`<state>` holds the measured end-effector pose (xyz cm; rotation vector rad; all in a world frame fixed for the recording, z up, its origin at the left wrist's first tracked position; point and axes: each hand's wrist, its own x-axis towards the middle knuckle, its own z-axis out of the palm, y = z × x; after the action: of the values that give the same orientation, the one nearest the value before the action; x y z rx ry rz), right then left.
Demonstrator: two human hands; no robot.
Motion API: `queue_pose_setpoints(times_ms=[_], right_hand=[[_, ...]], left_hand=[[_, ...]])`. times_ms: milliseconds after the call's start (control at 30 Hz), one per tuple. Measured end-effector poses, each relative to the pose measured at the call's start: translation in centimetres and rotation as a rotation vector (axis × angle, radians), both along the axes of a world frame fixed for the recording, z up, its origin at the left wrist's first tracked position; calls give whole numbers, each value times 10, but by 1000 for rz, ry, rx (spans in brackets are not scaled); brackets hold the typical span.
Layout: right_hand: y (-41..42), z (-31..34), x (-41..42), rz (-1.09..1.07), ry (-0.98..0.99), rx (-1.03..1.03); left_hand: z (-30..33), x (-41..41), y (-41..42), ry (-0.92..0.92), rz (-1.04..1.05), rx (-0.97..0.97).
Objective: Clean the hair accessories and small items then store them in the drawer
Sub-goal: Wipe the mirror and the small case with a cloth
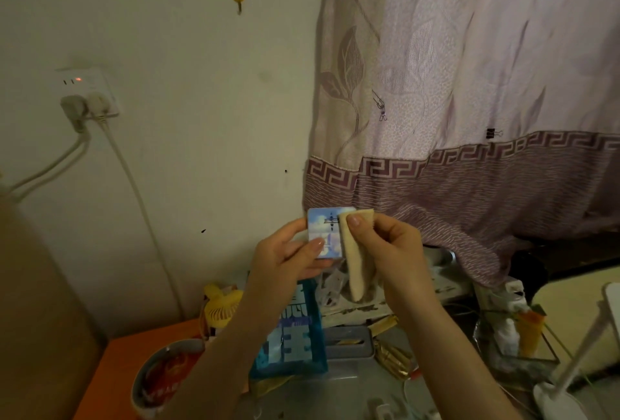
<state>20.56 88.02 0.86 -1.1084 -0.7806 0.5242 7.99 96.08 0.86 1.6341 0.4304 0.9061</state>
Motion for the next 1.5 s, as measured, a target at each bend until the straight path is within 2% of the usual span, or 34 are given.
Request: queue_pose_setpoints(times_ms=[367, 533, 867, 1033, 1200, 1333, 1500], right_hand=[[-4, 19, 6, 29, 20, 27], [-9, 26, 11, 77, -125, -25], [-12, 21, 12, 180, -46, -87], [-12, 17, 10, 191, -96, -102], [-8, 8, 6, 197, -79, -90], [-6, -5, 3, 172, -31, -102], [-3, -32, -6, 110, 79, -125]], left_hand=[[29, -10, 10, 161, -88, 201], [33, -10, 11, 126, -66, 151], [36, -10, 11, 24, 47, 175], [37, -14, 17, 122, -40, 262], [37, -15, 21, 215, -41, 322], [24, -13, 21, 187, 19, 271], [-11, -17, 18, 134, 141, 78]])
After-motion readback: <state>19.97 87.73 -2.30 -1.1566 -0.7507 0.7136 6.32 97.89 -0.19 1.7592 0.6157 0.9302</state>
